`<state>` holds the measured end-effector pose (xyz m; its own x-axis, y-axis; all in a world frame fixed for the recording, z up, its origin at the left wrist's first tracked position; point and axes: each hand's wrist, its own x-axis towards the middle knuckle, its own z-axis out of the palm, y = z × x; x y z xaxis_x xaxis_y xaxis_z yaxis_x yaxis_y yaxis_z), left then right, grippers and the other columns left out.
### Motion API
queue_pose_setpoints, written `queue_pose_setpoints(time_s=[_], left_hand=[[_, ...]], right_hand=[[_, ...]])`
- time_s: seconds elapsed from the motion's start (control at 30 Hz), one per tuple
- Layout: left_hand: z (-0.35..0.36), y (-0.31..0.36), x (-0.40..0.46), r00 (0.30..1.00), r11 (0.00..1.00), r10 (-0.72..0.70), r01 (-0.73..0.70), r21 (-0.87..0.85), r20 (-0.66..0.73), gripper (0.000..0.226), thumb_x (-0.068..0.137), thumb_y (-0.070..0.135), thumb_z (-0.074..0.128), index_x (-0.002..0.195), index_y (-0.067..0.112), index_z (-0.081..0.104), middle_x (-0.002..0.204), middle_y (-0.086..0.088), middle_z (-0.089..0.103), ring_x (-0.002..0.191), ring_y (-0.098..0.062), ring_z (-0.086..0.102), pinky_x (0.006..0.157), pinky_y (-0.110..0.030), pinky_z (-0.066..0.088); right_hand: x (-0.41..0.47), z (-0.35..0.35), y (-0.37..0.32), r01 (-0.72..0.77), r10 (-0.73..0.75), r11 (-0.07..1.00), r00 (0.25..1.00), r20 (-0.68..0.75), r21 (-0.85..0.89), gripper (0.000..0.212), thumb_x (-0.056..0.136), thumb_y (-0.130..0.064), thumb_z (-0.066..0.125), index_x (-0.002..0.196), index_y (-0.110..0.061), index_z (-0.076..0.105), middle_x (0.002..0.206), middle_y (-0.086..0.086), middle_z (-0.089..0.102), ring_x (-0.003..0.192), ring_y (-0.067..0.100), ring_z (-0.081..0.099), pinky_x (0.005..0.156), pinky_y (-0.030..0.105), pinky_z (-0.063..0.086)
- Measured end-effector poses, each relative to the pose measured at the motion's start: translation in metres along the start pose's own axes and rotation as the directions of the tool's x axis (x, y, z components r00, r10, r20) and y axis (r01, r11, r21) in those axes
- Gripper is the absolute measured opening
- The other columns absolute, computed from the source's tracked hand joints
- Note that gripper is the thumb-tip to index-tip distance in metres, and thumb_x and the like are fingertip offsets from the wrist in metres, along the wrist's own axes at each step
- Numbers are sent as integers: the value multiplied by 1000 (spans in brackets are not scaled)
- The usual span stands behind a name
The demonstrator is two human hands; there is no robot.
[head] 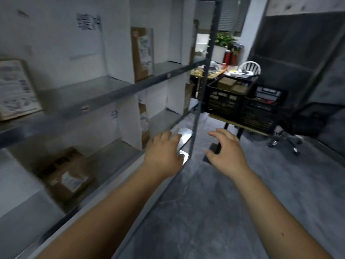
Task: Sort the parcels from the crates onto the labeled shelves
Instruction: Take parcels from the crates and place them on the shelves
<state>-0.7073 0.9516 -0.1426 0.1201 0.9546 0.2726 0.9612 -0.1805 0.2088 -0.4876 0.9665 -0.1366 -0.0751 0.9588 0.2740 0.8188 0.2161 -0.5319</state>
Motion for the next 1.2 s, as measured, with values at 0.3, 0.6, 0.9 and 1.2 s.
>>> queue_pose_setpoints(time_s=[0.3,0.6,0.9,1.2], left_hand=[[52,68,113,984,983,164,-157,-99,67,72,95,55,59,158,33,35,160,-2,39,148,-28,34,117,-47,35],[103,94,278,959,958,257,-236,-164,119,72,96,56,58,159,32,33,162,0,36,149,-27,32,120,-47,34],[160,100,415,956,948,267,-237,-215,124,68,96,56,61,156,30,40,159,1,41,144,-27,39,114,-49,41],[204,110,487,941,937,287,-237,-255,180,68,95,51,64,155,27,42,158,0,43,142,-28,40,111,-48,43]], right_hand=[[46,-35,86,-174,170,984,982,-88,-39,56,93,-28,72,147,-26,55,155,-3,45,145,22,38,118,31,32],[173,-32,163,-307,301,950,948,-107,-48,60,95,-31,69,152,-28,49,161,-6,39,149,19,33,122,37,32],[297,-9,223,-328,319,943,940,-121,-55,58,94,-29,71,148,-24,52,155,-4,45,143,21,41,118,39,38],[359,4,273,-399,396,917,911,-112,-3,59,96,-31,70,151,-24,50,157,-6,40,143,19,38,119,39,37]])
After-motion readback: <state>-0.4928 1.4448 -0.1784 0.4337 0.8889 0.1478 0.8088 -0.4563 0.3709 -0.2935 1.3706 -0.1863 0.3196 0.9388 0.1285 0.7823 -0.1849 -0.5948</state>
